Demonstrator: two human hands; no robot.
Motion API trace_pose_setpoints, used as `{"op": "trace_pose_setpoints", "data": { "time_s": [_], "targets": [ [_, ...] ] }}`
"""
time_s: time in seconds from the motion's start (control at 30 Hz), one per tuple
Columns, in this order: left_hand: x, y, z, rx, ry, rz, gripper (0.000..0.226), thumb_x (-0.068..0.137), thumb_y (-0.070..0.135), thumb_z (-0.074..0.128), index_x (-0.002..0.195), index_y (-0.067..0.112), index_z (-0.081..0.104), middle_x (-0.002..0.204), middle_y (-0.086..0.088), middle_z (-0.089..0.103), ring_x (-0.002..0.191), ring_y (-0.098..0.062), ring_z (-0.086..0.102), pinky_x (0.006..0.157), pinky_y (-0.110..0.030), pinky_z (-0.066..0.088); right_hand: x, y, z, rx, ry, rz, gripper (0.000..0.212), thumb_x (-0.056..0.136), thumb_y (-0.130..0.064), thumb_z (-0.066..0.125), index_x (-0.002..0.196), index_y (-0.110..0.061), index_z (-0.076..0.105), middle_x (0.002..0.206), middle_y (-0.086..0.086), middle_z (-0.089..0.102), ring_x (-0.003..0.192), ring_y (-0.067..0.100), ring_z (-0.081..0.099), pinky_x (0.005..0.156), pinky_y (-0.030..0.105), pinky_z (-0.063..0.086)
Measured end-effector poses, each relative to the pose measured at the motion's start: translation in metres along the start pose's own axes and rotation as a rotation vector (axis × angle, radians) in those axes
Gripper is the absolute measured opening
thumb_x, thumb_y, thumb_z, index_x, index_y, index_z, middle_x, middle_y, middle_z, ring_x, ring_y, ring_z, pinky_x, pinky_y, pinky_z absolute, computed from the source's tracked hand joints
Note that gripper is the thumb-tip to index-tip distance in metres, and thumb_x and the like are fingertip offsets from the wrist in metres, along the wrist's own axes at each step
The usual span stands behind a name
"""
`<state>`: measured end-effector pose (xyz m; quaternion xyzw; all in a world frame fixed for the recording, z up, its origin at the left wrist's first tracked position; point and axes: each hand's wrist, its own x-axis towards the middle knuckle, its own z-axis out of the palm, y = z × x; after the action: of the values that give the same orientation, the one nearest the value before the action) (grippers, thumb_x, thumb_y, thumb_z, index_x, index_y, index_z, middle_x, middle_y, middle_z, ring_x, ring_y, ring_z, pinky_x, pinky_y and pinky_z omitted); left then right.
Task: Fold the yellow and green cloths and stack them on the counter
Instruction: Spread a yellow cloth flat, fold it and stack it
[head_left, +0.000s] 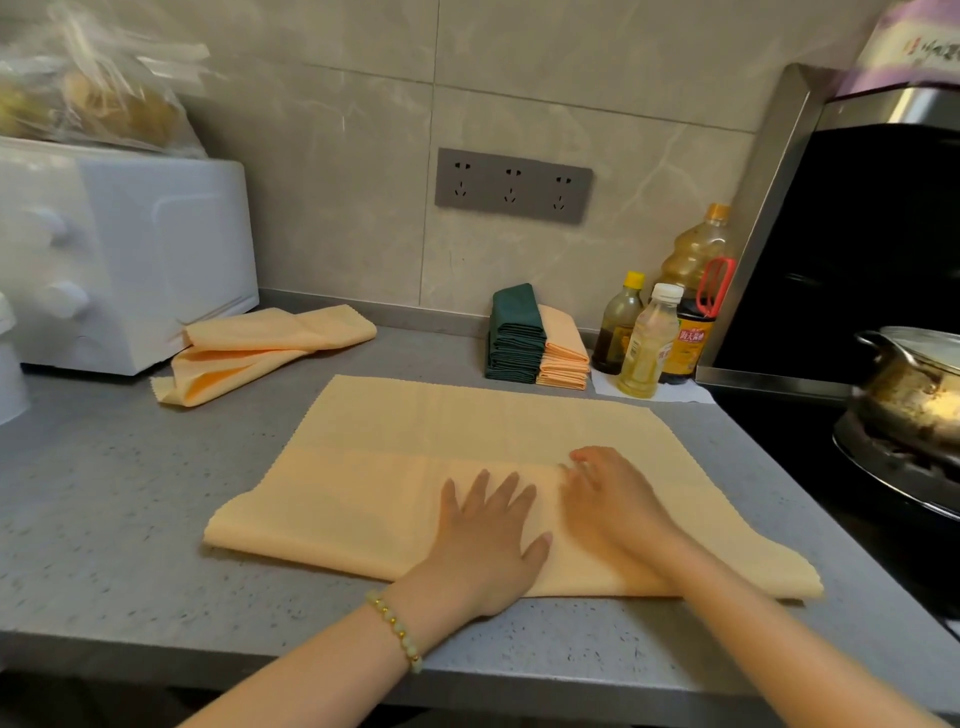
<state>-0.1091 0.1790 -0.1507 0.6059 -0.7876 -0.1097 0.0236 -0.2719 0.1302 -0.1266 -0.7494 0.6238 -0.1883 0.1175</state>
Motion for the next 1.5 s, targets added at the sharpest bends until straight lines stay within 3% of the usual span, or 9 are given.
{"op": "trace_pose_setpoints", "data": {
  "time_s": [0.13,0.33,0.63,0.83,1.0,1.1,1.3,1.4,1.5],
  "targets": [
    [-0.001,-0.002,0.001,0.008,0.028,0.006,0.059,0.1,0.05,0.016,0.152,0.031,-0.004,0.16,0.009,-0.01,0.147,-0.02,-0.014,0.116,-0.052,-0.011,-0.028,-0.023,0.027,-0.108,-0.129,-0.072,0.046,0.103,-0.026,0.023,0.149,-0.023,0.023,0.158,-0.002,0.013,0.146,0.014,0.008,0.119,0.037,0.005],
    [-0.001,-0.004,0.002,0.027,0.036,-0.006,0.061,0.098,0.055,0.015,0.152,0.033,-0.003,0.16,0.01,-0.01,0.147,-0.02,-0.014,0.116,-0.051,-0.01,-0.038,0.003,0.022,-0.214,-0.147,0.036,0.049,0.102,-0.039,0.012,0.15,-0.035,0.009,0.159,-0.006,-0.002,0.146,0.02,-0.005,0.117,0.047,-0.003],
    [-0.002,-0.002,0.002,0.018,0.028,-0.056,0.086,0.089,0.072,0.018,0.153,0.021,-0.006,0.16,-0.002,-0.014,0.147,-0.018,-0.013,0.117,-0.048,-0.009,-0.049,0.089,-0.021,-0.242,-0.107,0.169,0.056,0.1,-0.046,0.013,0.152,-0.027,0.008,0.159,-0.006,0.0,0.146,0.012,-0.001,0.119,0.036,0.002],
    [-0.001,-0.016,-0.011,0.05,0.139,-0.004,0.064,0.094,0.063,0.023,0.151,0.033,0.019,0.159,0.008,0.013,0.144,-0.018,0.014,0.113,-0.04,0.014,-0.051,0.104,-0.033,-0.276,-0.14,0.192,0.058,0.1,-0.049,0.013,0.152,-0.025,0.007,0.159,-0.005,0.0,0.146,0.012,-0.001,0.119,0.038,0.001],
    [-0.003,-0.021,-0.008,-0.007,0.023,-0.068,0.059,0.092,0.068,0.019,0.147,0.05,0.009,0.16,0.011,-0.002,0.146,-0.032,-0.009,0.113,-0.058,-0.01,-0.038,0.086,-0.036,-0.359,-0.169,0.232,0.056,0.101,-0.045,0.014,0.151,-0.02,0.015,0.159,-0.002,0.007,0.146,0.016,0.005,0.117,0.044,-0.004],
    [-0.001,-0.022,-0.006,0.016,0.028,-0.082,0.06,0.091,0.07,0.017,0.147,0.05,0.006,0.16,0.009,-0.005,0.145,-0.035,-0.012,0.112,-0.06,-0.011,-0.027,0.046,-0.02,-0.251,-0.153,0.132,0.052,0.102,-0.039,0.016,0.151,-0.021,0.014,0.159,-0.003,0.006,0.146,0.014,0.004,0.117,0.039,-0.004],
    [0.0,-0.02,-0.003,0.02,0.055,-0.164,0.074,0.094,0.064,0.017,0.153,0.023,-0.002,0.16,0.001,-0.01,0.146,-0.027,-0.013,0.116,-0.053,-0.01,-0.017,-0.024,0.02,-0.103,-0.18,-0.091,0.048,0.104,-0.031,0.016,0.15,-0.022,0.02,0.158,-0.004,0.012,0.146,0.011,0.007,0.118,0.034,0.001],
    [0.0,-0.026,-0.003,0.001,0.091,-0.181,0.069,0.096,0.06,0.017,0.153,0.025,0.001,0.161,-0.003,-0.008,0.147,-0.023,-0.011,0.116,-0.051,-0.009,-0.018,-0.025,0.032,-0.131,-0.155,-0.118,0.048,0.103,-0.036,0.019,0.15,-0.026,0.02,0.159,-0.006,0.01,0.146,0.01,0.006,0.118,0.033,0.004],
    [-0.001,-0.039,-0.004,0.002,0.093,-0.178,0.063,0.095,0.061,0.015,0.152,0.037,0.003,0.16,0.009,-0.007,0.147,-0.022,-0.01,0.114,-0.056,-0.01,-0.016,-0.021,0.031,-0.162,-0.156,-0.124,0.05,0.102,-0.04,0.019,0.151,-0.028,0.018,0.159,-0.008,0.009,0.146,0.009,0.004,0.118,0.033,0.004]
  ]
}}
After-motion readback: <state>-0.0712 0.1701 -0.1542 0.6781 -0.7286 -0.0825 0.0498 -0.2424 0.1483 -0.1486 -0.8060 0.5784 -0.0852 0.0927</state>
